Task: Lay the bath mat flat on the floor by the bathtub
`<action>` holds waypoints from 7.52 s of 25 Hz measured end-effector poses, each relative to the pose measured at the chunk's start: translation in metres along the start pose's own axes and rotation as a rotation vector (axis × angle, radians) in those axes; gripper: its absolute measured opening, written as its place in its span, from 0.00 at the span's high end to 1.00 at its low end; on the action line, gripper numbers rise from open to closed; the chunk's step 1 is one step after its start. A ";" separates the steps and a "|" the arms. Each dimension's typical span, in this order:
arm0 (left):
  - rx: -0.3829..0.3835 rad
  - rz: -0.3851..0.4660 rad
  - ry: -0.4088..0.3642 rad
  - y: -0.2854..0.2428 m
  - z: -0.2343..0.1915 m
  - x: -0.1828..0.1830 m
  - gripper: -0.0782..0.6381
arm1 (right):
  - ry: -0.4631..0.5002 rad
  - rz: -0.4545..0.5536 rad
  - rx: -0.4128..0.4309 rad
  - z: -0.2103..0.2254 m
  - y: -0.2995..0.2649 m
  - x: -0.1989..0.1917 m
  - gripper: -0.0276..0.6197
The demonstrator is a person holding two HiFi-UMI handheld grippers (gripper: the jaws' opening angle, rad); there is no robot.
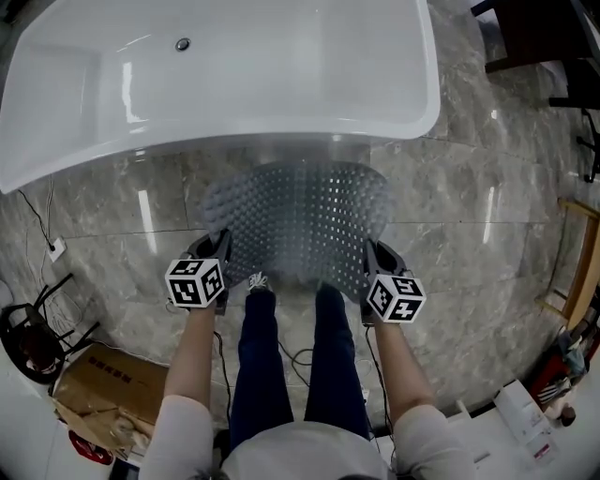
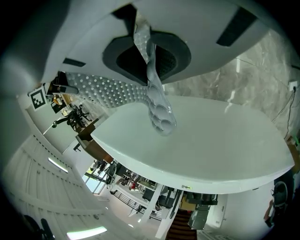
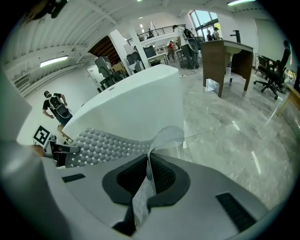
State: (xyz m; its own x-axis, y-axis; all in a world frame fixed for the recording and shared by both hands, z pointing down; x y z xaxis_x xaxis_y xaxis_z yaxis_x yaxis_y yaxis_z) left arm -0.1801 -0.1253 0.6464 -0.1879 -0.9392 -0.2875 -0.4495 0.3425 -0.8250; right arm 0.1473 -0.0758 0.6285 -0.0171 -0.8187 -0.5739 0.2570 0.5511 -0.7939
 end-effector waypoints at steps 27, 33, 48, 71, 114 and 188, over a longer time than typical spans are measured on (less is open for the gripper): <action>0.025 -0.070 0.028 -0.144 -0.083 -0.046 0.83 | 0.063 -0.078 -0.011 0.050 -0.146 -0.091 0.90; 0.037 -0.084 -0.009 -0.170 -0.097 -0.049 0.83 | 0.053 -0.081 -0.023 0.066 -0.169 -0.107 0.90; 0.076 -0.103 -0.041 -0.226 -0.127 -0.062 0.83 | 0.077 -0.101 -0.068 0.094 -0.215 -0.141 0.90; 0.201 -0.099 -0.114 -0.274 -0.190 -0.054 0.83 | 0.295 -0.147 -0.119 0.129 -0.264 -0.173 0.90; 0.436 -0.074 -0.067 -0.350 -0.298 -0.060 0.79 | 0.210 -0.479 -0.333 0.238 -0.347 -0.283 0.87; 0.278 -0.065 -0.012 -0.085 -0.062 -0.041 0.83 | 0.025 -0.282 -0.220 0.062 -0.111 -0.041 0.90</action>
State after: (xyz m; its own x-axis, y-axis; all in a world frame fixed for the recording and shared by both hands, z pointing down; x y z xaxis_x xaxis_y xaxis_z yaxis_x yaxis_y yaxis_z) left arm -0.1878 -0.1147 0.7586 -0.1558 -0.9597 -0.2339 -0.2033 0.2629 -0.9432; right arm 0.1793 -0.1131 0.7522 -0.0824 -0.9409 -0.3284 0.0248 0.3275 -0.9445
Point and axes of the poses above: the fingertips, and each gripper's own axes: y backward along the fingers, z to its right, x out of its top, the point moved 1 cm from there along y, backward along the fingers, and after that the axes turned 14 degrees about y, right-handed, at the moved point
